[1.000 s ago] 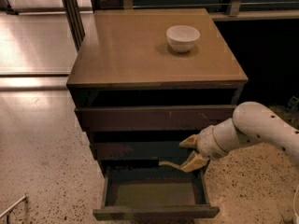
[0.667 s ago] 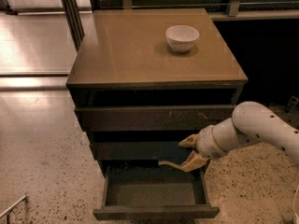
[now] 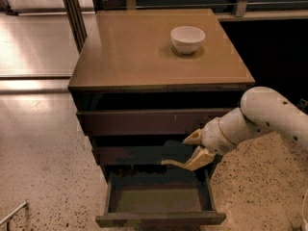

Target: Pick sponge from bottom drawer and place on counter

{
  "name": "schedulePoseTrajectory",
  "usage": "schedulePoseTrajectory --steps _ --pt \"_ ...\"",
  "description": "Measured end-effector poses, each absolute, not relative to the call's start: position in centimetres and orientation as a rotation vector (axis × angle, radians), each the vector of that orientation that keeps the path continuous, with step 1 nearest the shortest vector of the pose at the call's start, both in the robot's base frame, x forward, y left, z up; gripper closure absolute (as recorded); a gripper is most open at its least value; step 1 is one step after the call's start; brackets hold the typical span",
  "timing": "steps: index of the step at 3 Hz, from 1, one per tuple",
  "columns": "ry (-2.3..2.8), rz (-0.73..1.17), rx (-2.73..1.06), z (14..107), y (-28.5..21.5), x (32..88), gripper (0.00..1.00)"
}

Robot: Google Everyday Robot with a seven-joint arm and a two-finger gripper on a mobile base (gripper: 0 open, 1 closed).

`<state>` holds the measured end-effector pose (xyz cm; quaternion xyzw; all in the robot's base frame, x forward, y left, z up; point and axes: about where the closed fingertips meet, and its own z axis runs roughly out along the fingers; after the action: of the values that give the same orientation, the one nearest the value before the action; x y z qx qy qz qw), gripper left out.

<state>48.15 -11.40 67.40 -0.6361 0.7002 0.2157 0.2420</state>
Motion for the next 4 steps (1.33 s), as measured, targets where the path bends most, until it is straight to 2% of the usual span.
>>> schedulePoseTrajectory --steps 2,4 --pt "1.829 0.463 -1.768 82.5 -9.9 47.7 1.00" --pt "1.811 0.419 -1.770 84.7 -9.7 47.8 1.00"
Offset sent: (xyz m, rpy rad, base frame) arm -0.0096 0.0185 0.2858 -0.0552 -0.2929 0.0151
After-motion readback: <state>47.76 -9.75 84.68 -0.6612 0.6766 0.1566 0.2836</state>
